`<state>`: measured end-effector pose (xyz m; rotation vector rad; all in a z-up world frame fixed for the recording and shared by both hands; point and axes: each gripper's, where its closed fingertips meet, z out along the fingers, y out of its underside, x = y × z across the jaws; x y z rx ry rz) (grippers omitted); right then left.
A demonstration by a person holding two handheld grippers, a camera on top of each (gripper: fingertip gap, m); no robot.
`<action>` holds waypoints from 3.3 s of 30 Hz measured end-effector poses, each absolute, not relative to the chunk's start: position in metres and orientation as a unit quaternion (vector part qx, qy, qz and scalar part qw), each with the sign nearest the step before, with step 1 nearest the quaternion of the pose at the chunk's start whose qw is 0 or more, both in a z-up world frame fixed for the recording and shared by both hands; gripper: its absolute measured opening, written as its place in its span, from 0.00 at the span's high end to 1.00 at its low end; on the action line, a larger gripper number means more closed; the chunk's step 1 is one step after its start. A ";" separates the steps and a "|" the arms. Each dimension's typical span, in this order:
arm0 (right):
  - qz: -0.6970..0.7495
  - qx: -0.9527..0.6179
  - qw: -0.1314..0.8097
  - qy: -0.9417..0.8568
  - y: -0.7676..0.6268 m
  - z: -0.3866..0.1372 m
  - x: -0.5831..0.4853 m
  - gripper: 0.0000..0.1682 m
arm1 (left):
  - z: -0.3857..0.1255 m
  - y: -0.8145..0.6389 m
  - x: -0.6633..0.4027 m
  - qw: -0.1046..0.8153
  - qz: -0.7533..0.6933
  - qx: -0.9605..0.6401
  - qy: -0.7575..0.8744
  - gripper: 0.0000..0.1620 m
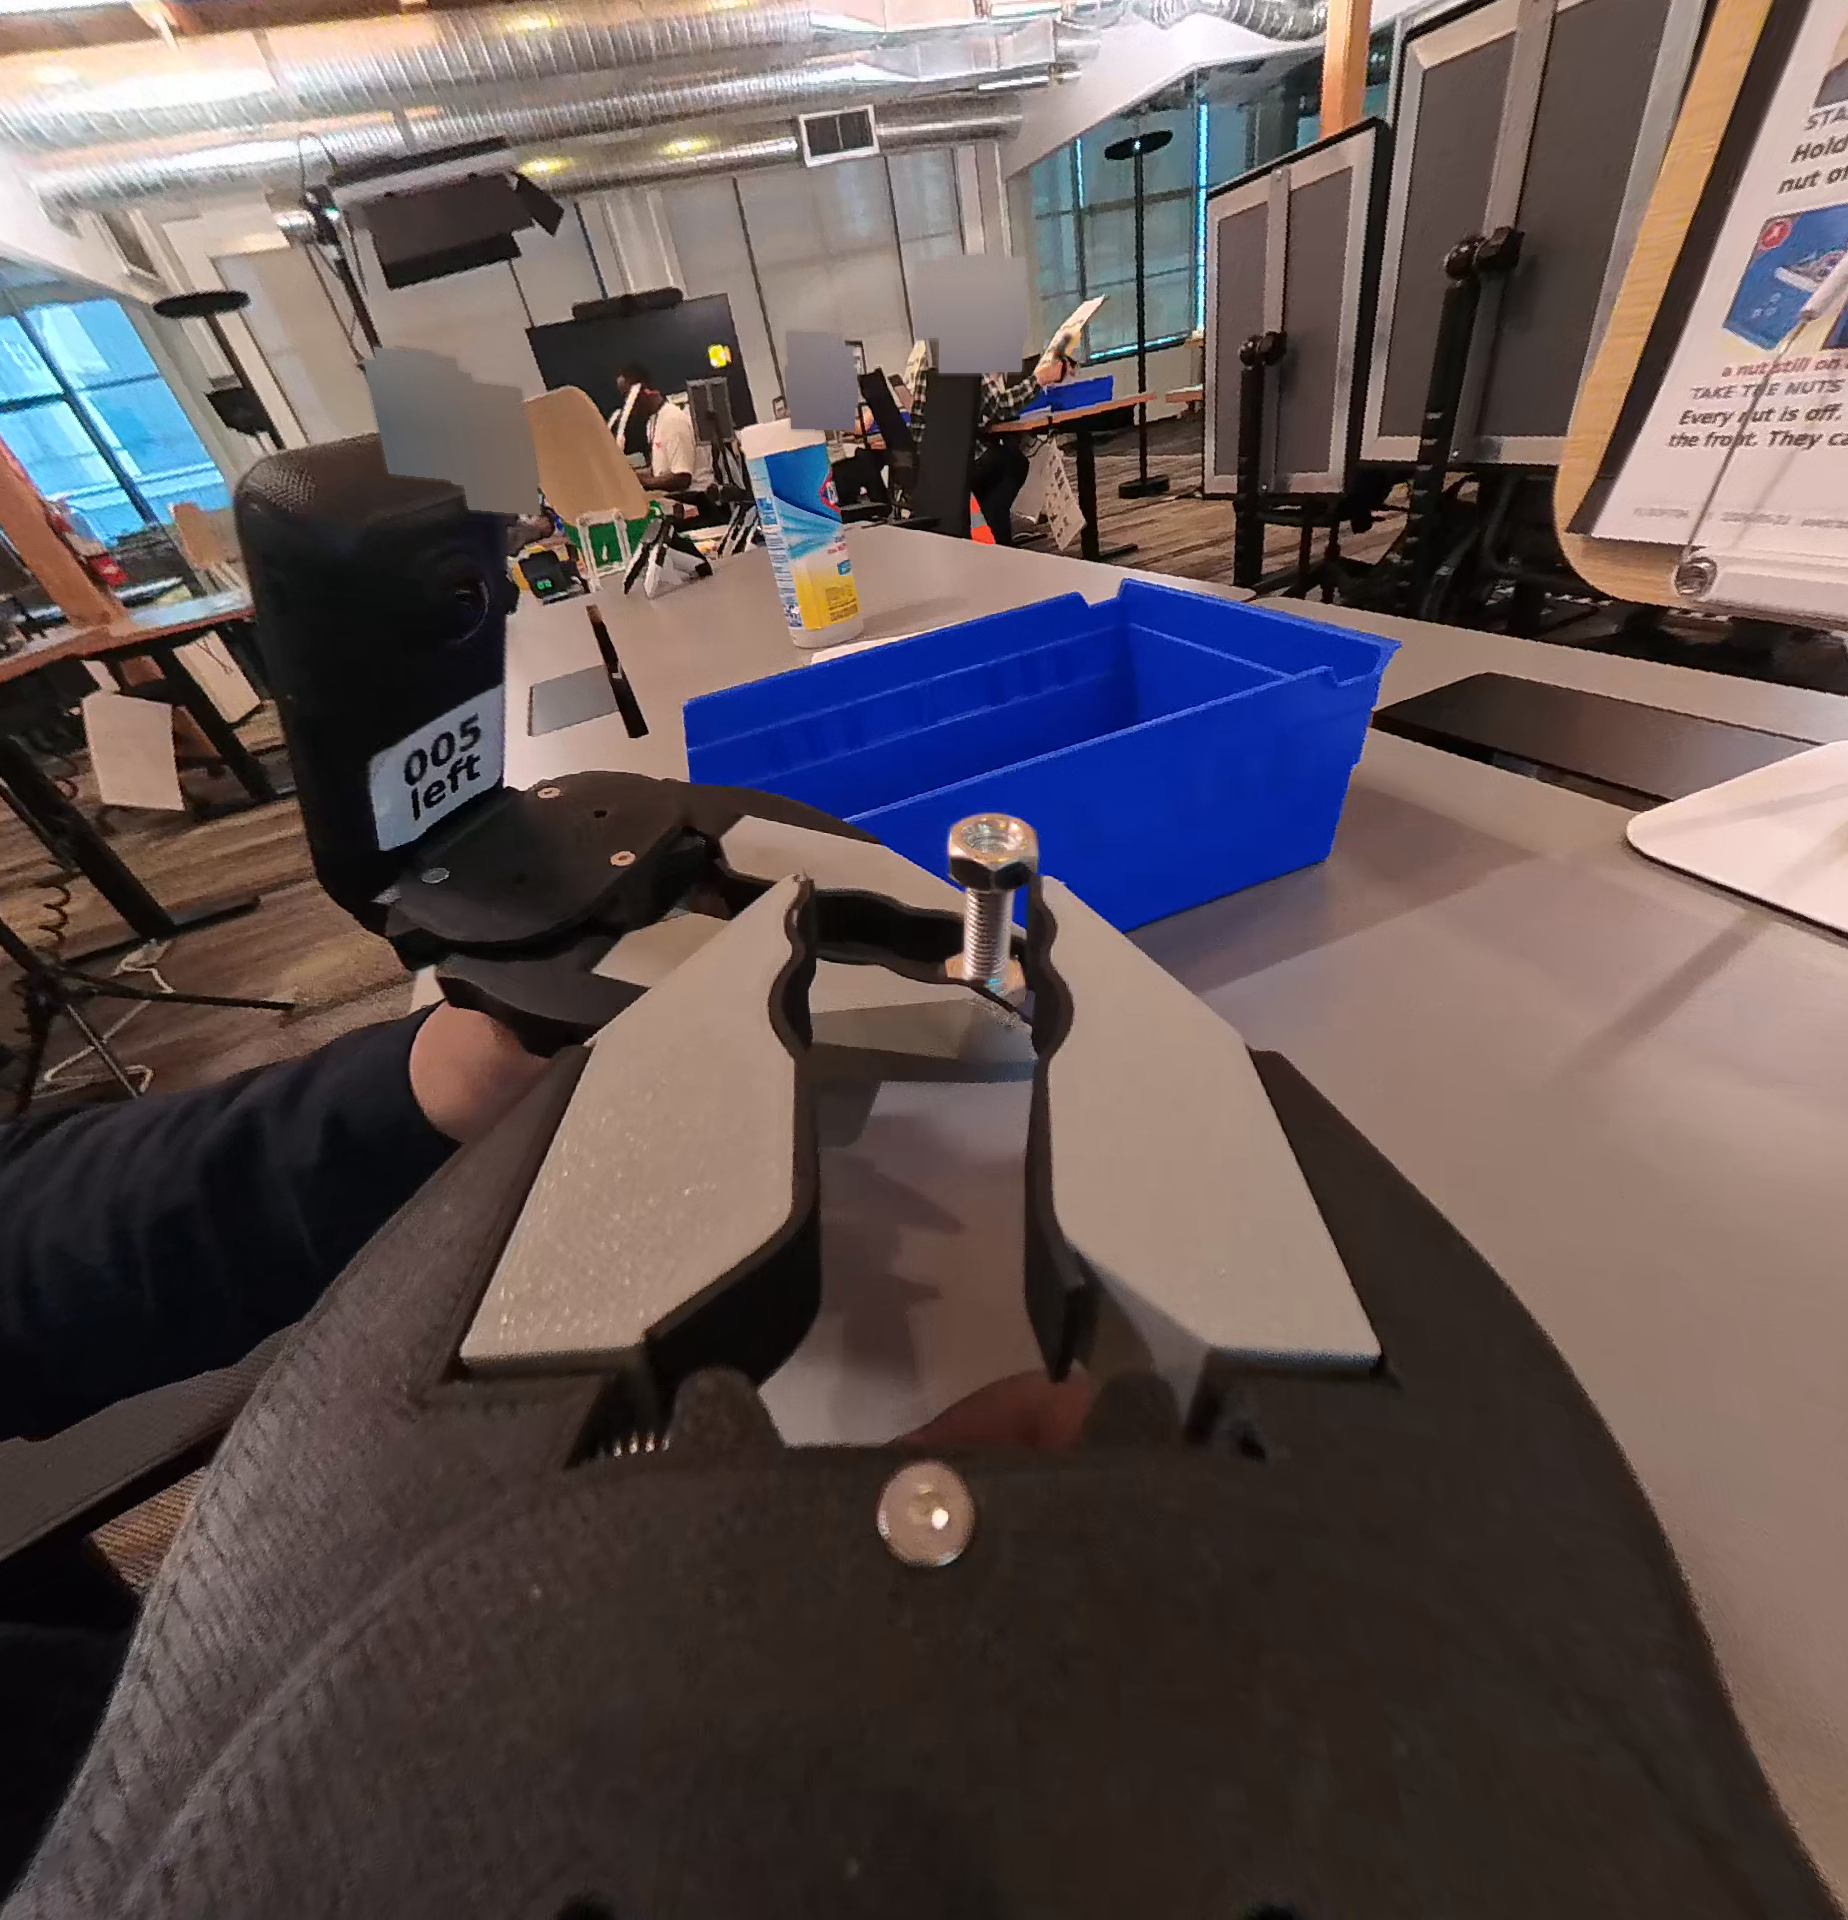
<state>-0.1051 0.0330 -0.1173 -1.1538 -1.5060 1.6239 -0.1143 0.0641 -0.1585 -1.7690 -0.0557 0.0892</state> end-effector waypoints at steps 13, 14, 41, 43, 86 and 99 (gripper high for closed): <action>0.606 -0.441 0.331 -0.574 0.032 -0.121 -0.111 0.90 | -0.162 0.071 -0.086 0.627 0.023 -0.779 0.020 0.90; 0.604 -0.439 0.334 -0.575 0.033 -0.121 -0.110 0.91 | -0.161 0.072 -0.083 0.628 0.016 -0.778 0.023 0.90; 0.567 -0.435 0.380 -0.587 0.033 -0.123 -0.112 0.83 | -0.165 0.072 -0.093 0.620 0.021 -0.784 0.005 0.90; 0.566 -0.435 0.381 -0.587 0.033 -0.122 -0.112 0.91 | -0.166 0.073 -0.086 0.618 0.024 -0.786 0.018 0.90; 0.577 -0.427 0.379 -0.583 0.045 -0.113 -0.104 0.91 | -0.167 0.069 -0.090 0.614 -0.001 -0.789 0.008 0.90; 0.364 -0.529 0.576 -0.507 0.175 -0.058 0.013 0.91 | -0.173 0.070 -0.096 0.604 0.011 -0.797 0.004 0.90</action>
